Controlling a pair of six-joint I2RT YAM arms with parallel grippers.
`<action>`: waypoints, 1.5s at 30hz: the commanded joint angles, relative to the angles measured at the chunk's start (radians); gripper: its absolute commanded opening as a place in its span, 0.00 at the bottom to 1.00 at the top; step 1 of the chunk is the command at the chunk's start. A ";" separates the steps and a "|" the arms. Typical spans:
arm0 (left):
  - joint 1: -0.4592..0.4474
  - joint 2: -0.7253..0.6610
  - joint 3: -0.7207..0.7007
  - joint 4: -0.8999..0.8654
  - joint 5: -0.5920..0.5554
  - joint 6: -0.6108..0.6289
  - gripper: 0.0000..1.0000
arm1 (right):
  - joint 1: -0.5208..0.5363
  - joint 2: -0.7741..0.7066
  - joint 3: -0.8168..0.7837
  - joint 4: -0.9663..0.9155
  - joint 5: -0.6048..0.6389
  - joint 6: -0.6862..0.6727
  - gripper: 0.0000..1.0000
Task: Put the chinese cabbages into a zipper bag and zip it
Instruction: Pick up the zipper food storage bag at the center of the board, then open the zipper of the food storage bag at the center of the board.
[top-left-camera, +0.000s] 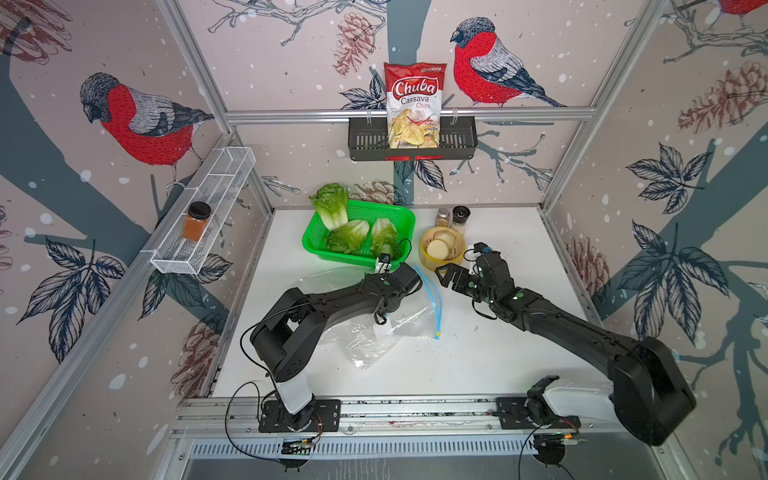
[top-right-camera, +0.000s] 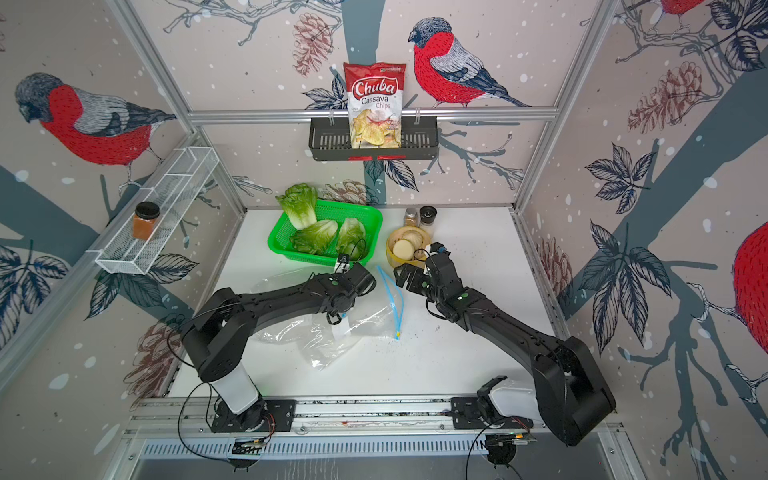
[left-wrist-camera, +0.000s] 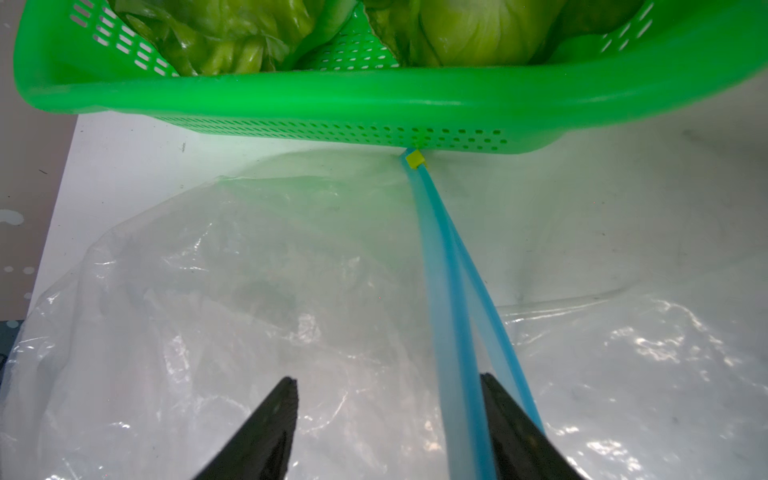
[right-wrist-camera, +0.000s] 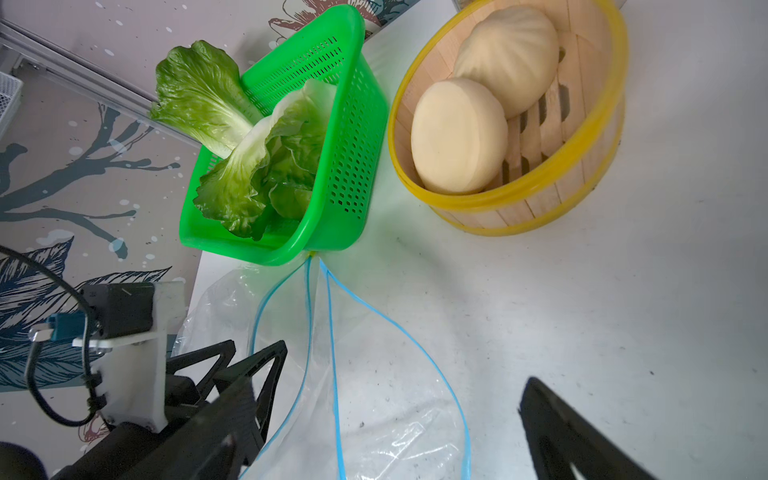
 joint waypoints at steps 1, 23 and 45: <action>-0.002 -0.002 0.002 -0.013 -0.036 -0.011 0.52 | -0.001 0.009 0.000 0.031 -0.026 -0.001 1.00; -0.001 -0.303 -0.167 -0.006 -0.089 0.002 0.08 | 0.125 0.101 0.173 -0.060 -0.118 -0.052 1.00; 0.102 -0.628 -0.274 0.132 0.004 0.086 0.06 | 0.355 0.612 0.606 -0.043 -0.284 -0.017 0.78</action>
